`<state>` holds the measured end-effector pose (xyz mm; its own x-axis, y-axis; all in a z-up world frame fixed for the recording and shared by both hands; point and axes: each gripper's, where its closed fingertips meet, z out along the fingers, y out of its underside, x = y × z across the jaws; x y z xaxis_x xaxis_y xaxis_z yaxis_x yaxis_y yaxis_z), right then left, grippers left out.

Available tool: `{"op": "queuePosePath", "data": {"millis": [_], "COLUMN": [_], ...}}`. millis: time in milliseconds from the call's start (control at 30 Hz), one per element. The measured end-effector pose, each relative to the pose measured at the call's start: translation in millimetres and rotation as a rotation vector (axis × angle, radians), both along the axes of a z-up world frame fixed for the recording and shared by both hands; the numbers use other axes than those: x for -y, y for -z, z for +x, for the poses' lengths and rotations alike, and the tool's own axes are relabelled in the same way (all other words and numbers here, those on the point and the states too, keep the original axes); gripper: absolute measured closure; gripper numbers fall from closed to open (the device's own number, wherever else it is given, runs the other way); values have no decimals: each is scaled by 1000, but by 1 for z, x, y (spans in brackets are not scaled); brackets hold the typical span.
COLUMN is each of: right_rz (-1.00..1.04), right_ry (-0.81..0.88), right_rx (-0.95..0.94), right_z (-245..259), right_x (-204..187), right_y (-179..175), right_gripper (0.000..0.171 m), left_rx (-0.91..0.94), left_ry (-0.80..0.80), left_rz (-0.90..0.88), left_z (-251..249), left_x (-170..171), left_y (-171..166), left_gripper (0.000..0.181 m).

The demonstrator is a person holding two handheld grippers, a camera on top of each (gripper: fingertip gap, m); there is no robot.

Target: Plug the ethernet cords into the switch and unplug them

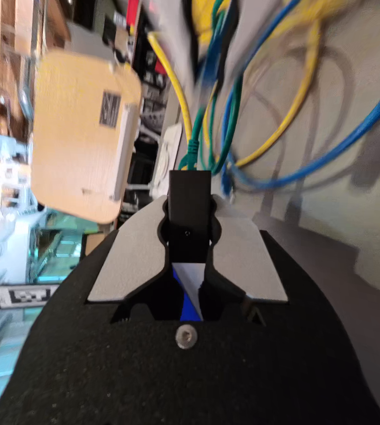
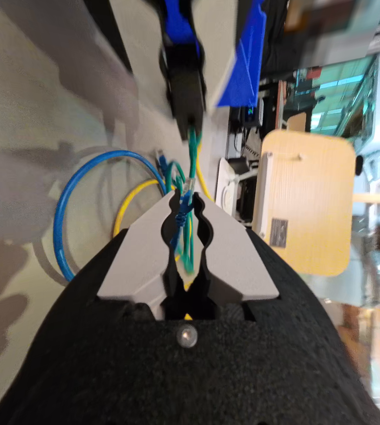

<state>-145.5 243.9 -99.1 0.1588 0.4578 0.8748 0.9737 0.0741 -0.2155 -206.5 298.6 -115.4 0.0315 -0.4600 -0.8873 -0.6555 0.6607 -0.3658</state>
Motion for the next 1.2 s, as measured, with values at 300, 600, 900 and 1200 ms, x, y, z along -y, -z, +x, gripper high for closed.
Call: {"op": "queuePosePath", "data": {"millis": [300, 600, 900, 1200], "right_rz": [-179, -482, -231, -671], "right_ry": [19, 29, -87, -134], "right_rx": [-233, -379, -70, -644], "right_z": [29, -9, -28, -50], "right_x": [28, 37, -12, 48], "right_y": [-18, 30, 5, 18], "right_gripper": [159, 135, 136, 117], "left_rx": [165, 168, 95, 130], "left_ry": [31, 131, 167, 130], "left_rz": [-100, -178, -85, -94], "left_z": [9, 13, 12, 9], "left_x": [9, 23, 30, 22], "left_y": [-17, -17, -14, -16], "left_gripper": [151, 151, 152, 152]}}
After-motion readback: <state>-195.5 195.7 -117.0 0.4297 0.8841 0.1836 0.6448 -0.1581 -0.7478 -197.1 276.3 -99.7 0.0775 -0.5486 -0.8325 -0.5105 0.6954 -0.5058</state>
